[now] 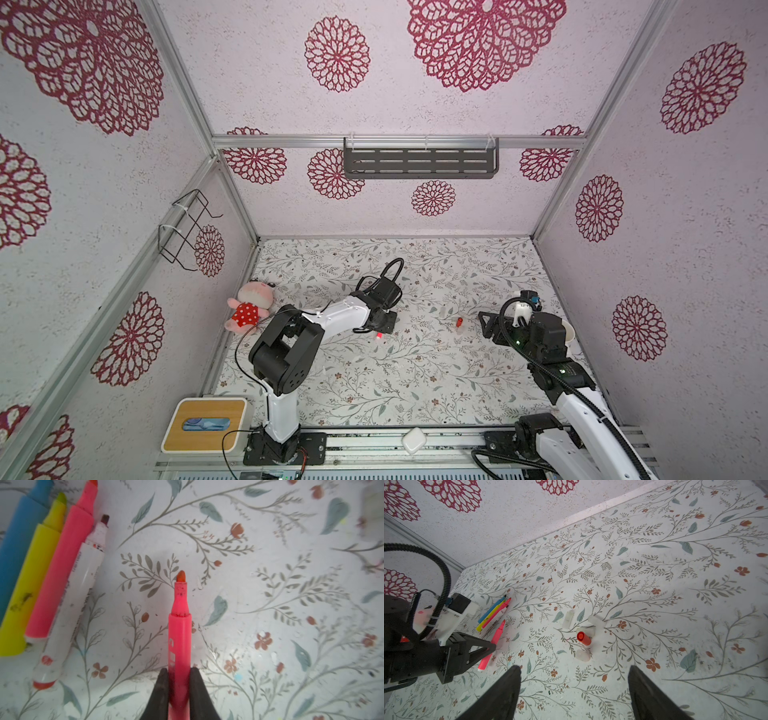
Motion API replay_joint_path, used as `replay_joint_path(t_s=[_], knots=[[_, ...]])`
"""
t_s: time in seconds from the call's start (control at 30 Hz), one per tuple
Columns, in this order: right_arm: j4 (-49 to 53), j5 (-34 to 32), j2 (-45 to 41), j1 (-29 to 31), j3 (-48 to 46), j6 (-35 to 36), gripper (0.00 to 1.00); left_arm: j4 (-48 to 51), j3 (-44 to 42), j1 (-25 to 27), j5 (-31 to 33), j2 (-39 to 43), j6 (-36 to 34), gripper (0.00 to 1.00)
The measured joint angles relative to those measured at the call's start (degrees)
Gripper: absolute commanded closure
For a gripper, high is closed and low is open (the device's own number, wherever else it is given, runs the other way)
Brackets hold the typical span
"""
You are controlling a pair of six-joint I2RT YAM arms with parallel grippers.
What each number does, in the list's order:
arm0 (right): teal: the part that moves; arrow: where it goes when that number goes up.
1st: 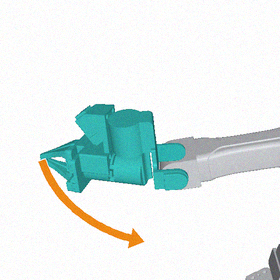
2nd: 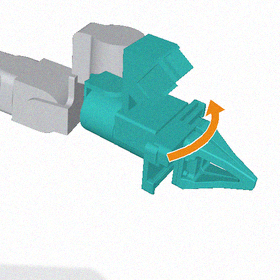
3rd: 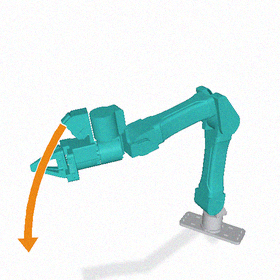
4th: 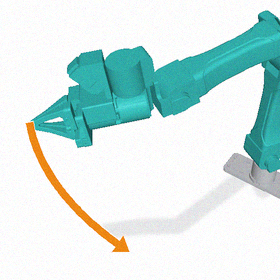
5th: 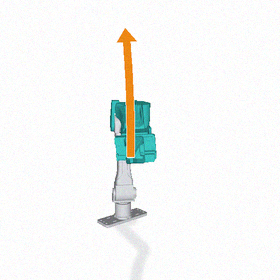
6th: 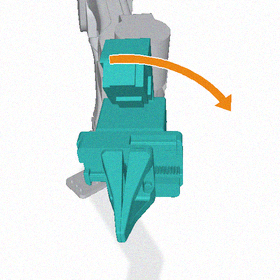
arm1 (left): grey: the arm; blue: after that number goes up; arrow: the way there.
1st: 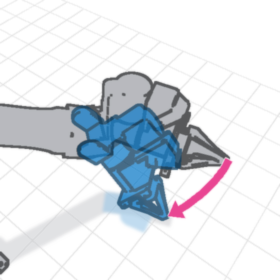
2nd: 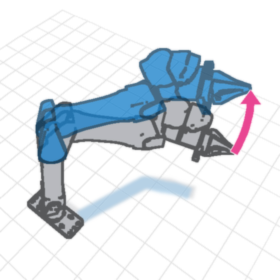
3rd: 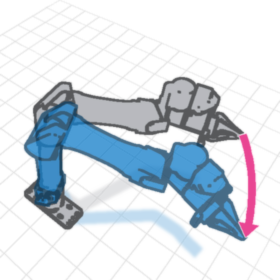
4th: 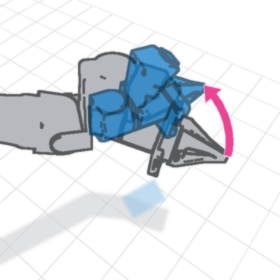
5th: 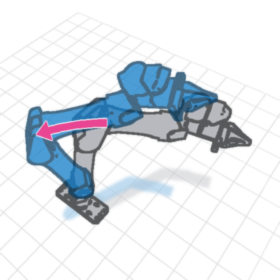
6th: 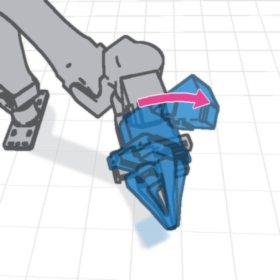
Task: Insert the pens into the pen caps
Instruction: 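Lift the pink highlighter with the left gripper toward the right gripper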
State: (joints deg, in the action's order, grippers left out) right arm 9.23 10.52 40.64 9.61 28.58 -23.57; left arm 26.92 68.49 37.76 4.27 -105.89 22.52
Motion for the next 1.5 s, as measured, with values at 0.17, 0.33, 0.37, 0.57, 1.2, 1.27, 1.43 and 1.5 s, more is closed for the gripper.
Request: replay_joint_path(t_s=[0.17, 0.33, 0.37, 0.57, 1.2, 1.27, 1.43, 1.5], knots=[[-0.94, 5.57, 0.20, 0.20, 0.00, -0.02, 0.16, -4.96, -2.95, -0.57, -3.74, 5.51, 0.20, 0.88], [-3.65, 12.87, 2.84, 1.60, 0.00, -0.68, 0.17, -11.69, -7.98, -0.81, -9.11, 8.72, 1.64, 0.87], [-4.11, 14.03, 3.72, 1.92, 0.00, -0.94, 0.17, -13.29, -9.38, -0.79, -10.34, 9.40, 1.97, 0.86], [-7.39, 18.23, 7.96, 5.16, 0.00, -3.54, 0.21, -22.80, -16.85, 0.02, -16.11, 15.17, 4.44, 0.84], [-24.33, 19.67, 22.86, 16.28, 4.92, -11.32, 0.37, -39.58, -21.75, 6.56, -21.51, 18.18, 9.40, 0.84], [-25.07, 19.61, 23.78, 16.48, 5.09, -11.96, 0.37, -40.15, -21.88, 6.78, -21.51, 18.18, 9.64, 0.84], [-26.21, 19.23, 25.22, 17.16, 5.09, -12.55, 0.39, -41.33, -22.40, 7.50, -21.51, 18.23, 10.12, 0.84], [-26.88, 19.21, 25.68, 17.44, 5.11, -12.66, 0.41, -41.57, -22.45, 7.74, -21.49, 18.23, 10.23, 0.84]])
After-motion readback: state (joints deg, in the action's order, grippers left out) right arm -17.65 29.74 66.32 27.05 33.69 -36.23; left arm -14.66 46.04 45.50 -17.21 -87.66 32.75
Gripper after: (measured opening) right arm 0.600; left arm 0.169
